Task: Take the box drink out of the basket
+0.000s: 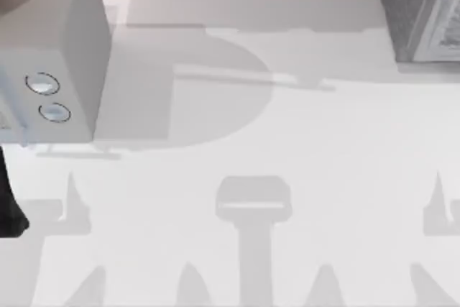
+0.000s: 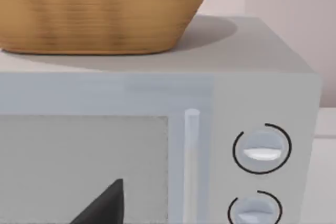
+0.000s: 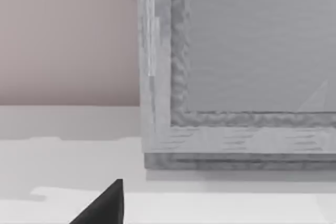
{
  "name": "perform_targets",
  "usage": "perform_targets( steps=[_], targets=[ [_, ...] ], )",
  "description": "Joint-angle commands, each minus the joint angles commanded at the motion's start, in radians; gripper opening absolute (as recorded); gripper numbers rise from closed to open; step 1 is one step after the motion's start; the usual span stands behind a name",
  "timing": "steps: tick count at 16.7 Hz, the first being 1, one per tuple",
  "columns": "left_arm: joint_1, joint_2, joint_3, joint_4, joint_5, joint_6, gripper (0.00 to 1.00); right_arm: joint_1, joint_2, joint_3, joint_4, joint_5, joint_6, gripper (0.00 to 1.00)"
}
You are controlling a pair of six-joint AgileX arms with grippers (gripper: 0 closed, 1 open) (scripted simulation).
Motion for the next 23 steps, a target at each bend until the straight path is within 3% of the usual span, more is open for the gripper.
perform_targets(
  steps=[4,8,23],
  targets=[
    [0.008,0.031,0.012,0.006,0.007,-0.002,1.00,0.000,0.000,0.000,0.000,0.000,0.000,1.00],
    [0.051,0.199,0.106,0.059,0.045,0.002,1.00,0.000,0.000,0.000,0.000,0.000,0.000,1.00],
    [0.282,1.256,0.819,0.433,0.297,0.016,1.00,0.000,0.000,0.000,0.000,0.000,0.000,1.00]
  ],
)
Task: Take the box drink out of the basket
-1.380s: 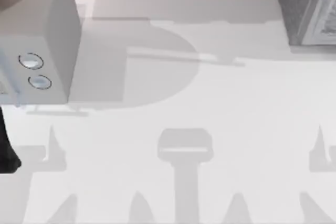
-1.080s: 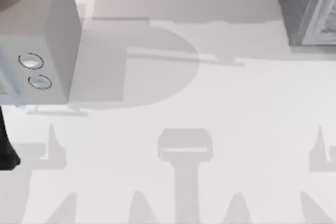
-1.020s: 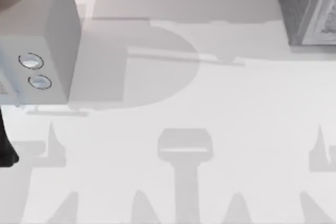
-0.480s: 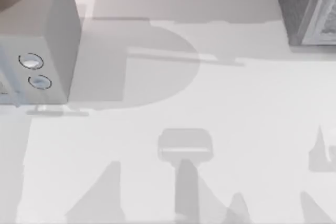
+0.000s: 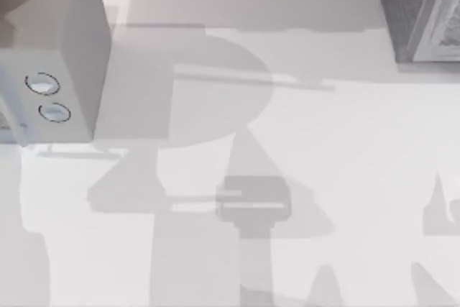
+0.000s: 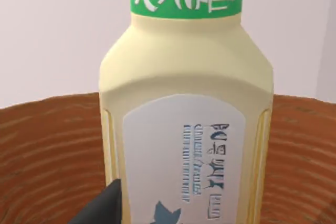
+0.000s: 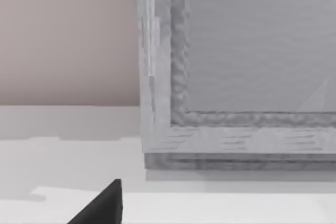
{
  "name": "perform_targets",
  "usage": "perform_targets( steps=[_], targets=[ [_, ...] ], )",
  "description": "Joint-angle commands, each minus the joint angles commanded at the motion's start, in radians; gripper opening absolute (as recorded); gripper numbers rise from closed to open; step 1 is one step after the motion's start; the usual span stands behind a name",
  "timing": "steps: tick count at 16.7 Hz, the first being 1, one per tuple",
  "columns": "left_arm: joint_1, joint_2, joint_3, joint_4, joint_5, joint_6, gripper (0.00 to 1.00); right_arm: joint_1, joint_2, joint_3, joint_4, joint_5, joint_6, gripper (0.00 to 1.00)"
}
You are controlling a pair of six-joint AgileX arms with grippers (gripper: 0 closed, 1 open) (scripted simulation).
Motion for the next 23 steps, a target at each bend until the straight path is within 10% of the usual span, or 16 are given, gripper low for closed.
perform_targets(
  steps=[23],
  targets=[
    [-0.012,0.391,0.316,0.067,0.005,-0.003,1.00,0.000,0.000,0.000,0.000,0.000,0.000,1.00]
  ],
)
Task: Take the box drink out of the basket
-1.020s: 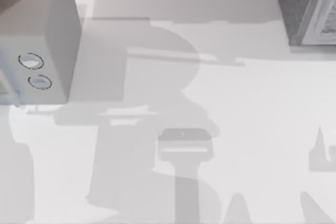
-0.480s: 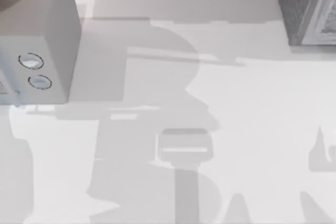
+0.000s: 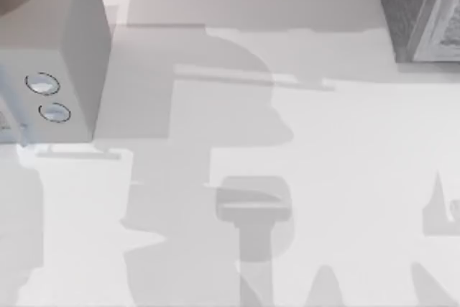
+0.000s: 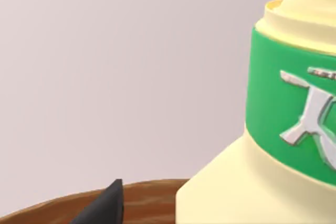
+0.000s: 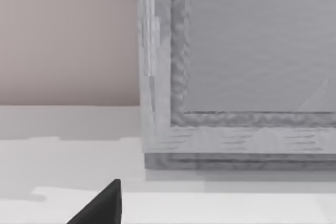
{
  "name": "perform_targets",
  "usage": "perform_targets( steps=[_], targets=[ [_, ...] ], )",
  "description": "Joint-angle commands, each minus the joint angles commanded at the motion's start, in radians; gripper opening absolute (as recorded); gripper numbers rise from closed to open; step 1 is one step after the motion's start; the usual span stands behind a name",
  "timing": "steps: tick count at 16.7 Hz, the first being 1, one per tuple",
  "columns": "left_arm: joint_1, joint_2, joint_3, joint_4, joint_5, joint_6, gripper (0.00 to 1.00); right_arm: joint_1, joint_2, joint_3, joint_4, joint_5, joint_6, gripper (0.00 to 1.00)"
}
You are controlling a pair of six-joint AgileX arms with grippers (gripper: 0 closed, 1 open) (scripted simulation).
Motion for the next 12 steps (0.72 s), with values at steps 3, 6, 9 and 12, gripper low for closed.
perform_targets(
  steps=[3,6,9,12],
  targets=[
    [-0.001,0.006,0.006,0.000,-0.001,0.000,1.00,0.000,0.000,0.000,0.000,0.000,0.000,1.00],
    [-0.001,0.006,0.006,0.000,-0.001,0.000,0.92,0.000,0.000,0.000,0.000,0.000,0.000,1.00],
    [-0.001,0.006,0.006,0.000,-0.001,0.000,0.70,0.000,0.000,0.000,0.000,0.000,0.000,1.00],
    [-0.001,0.006,0.006,0.000,-0.001,0.000,0.47,0.000,0.000,0.000,0.000,0.000,0.000,1.00]
  ],
)
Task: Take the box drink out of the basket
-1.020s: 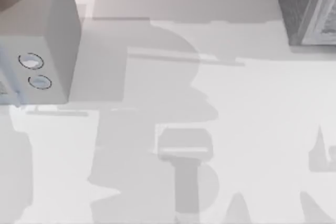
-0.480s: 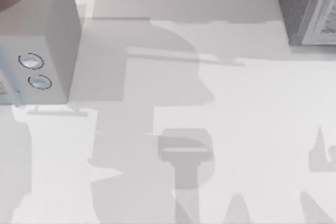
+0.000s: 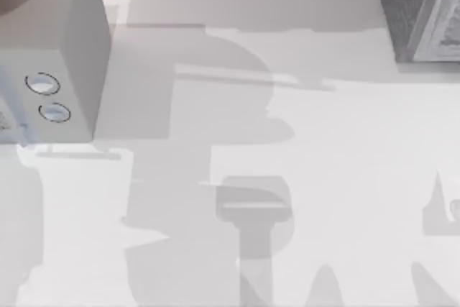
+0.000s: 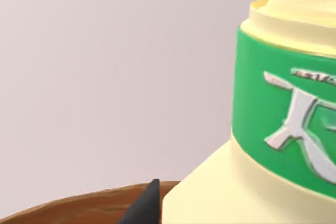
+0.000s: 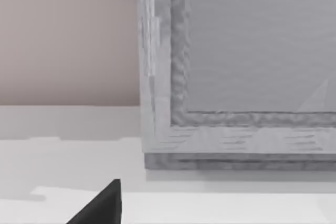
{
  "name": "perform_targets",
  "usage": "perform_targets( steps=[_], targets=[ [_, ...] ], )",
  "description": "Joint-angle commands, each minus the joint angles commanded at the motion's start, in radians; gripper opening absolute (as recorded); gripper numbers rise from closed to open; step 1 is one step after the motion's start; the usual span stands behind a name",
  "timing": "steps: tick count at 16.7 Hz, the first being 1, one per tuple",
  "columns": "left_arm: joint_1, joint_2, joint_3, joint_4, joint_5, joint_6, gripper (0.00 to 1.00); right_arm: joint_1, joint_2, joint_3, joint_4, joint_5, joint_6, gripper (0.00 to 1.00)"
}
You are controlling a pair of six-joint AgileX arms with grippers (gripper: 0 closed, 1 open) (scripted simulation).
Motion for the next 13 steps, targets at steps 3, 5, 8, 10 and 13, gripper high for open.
perform_targets(
  steps=[3,5,8,10,13],
  targets=[
    [0.000,0.000,0.000,0.000,0.000,0.000,0.25,0.000,0.000,0.000,0.000,0.000,0.000,1.00],
    [0.000,0.000,0.000,0.000,0.000,0.000,0.10,0.000,0.000,0.000,0.000,0.000,0.000,1.00],
    [0.000,0.000,0.000,0.000,0.000,0.000,0.00,0.000,0.000,0.000,0.000,0.000,0.000,1.00],
    [0.000,0.000,0.000,0.000,0.000,0.000,0.00,0.000,0.000,0.000,0.000,0.000,0.000,1.00],
    [0.000,0.000,0.000,0.000,0.000,0.000,0.00,0.000,0.000,0.000,0.000,0.000,0.000,1.00]
  ],
)
